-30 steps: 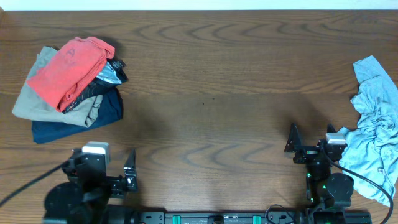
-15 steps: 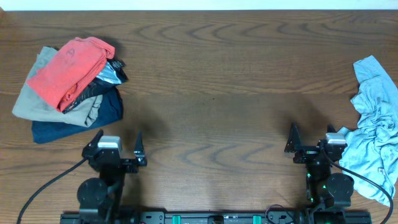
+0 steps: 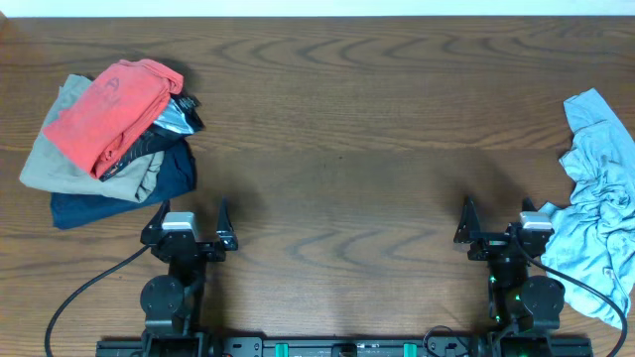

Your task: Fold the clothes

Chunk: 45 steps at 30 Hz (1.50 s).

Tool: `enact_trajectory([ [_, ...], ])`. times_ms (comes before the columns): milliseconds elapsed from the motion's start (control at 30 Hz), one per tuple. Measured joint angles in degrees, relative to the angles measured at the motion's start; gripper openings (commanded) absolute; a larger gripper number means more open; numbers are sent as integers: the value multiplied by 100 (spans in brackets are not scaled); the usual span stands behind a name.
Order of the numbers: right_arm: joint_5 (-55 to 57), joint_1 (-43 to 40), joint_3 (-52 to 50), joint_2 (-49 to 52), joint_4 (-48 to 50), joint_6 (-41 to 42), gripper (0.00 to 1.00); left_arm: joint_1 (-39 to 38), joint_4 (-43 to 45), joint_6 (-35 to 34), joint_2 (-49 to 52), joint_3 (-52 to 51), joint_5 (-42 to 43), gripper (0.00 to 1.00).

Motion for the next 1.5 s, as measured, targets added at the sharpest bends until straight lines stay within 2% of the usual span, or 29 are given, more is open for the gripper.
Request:
enact_trajectory([
  [367, 0, 0, 0, 0, -2, 0, 99, 50, -39, -407, 0, 20, -2, 98],
  [1500, 0, 0, 0, 0, 0, 0, 99, 50, -37, -411, 2, 20, -2, 98],
])
